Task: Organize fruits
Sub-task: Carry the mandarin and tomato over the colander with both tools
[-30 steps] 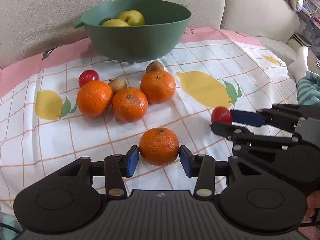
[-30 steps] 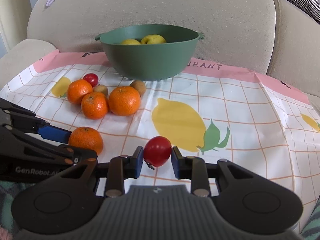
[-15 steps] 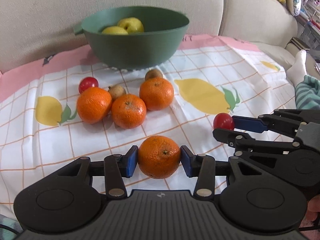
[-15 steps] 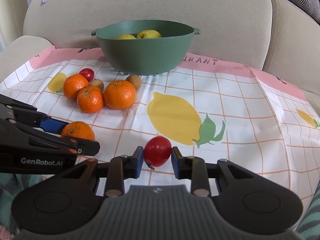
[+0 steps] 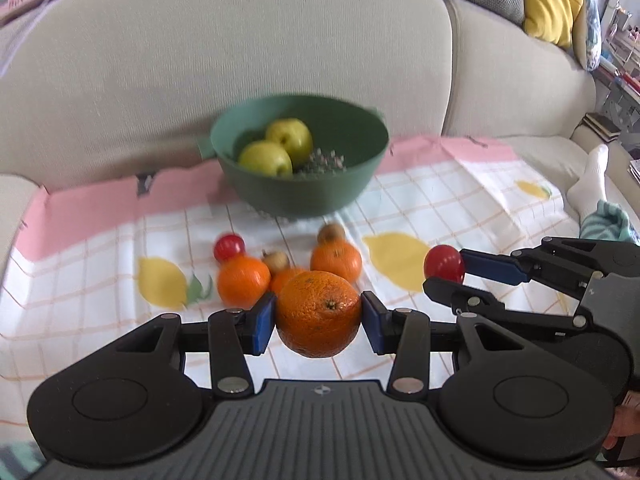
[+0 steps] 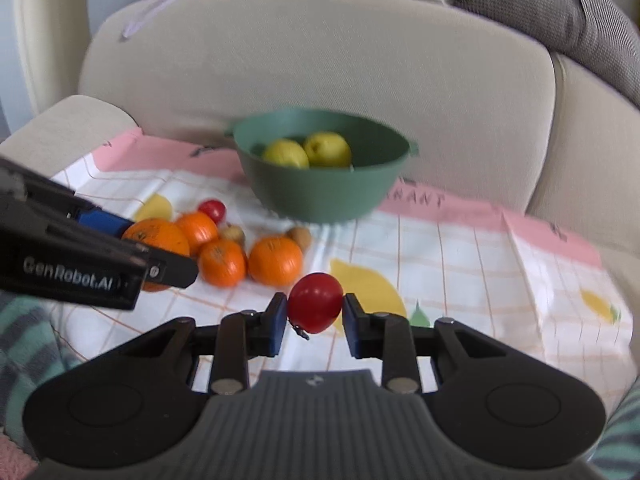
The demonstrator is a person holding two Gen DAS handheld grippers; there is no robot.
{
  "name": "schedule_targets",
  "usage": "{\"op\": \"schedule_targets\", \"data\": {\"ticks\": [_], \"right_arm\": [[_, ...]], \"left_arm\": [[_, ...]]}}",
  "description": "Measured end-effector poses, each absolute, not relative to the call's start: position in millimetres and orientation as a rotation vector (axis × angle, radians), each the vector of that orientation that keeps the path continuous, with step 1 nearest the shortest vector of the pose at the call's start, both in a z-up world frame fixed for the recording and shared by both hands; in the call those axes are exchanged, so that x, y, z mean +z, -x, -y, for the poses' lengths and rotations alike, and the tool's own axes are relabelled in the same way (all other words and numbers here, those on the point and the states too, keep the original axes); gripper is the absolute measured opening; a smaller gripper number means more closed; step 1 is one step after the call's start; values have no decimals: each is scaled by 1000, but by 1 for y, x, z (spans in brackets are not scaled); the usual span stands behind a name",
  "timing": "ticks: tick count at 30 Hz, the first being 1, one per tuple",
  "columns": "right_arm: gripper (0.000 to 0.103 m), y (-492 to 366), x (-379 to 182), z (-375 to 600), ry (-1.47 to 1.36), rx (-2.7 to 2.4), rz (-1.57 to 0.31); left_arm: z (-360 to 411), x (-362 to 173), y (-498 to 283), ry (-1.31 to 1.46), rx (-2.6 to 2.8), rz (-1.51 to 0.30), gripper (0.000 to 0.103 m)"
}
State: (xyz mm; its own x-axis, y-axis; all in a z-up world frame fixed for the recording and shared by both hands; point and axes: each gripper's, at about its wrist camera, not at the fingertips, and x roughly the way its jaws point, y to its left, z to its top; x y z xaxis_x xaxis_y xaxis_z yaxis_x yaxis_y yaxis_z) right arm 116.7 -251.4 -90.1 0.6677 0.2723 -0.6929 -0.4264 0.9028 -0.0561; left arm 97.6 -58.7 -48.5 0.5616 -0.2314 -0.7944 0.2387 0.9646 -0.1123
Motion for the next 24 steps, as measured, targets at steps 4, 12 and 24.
{"op": "schedule_targets", "data": {"ticks": [4,12,24], "right_arm": [[27,-122,-73,246,252,428,-706],[27,-150,-45,240,284,477,-670],[27,-225,-43,228,332,520,-755]], "left_arm": [[57,-25,-108,-15,-280,-910,51],[61,1,-142,2,-312,-887,51],[66,-17,-200,27,-292,-963,51]]}}
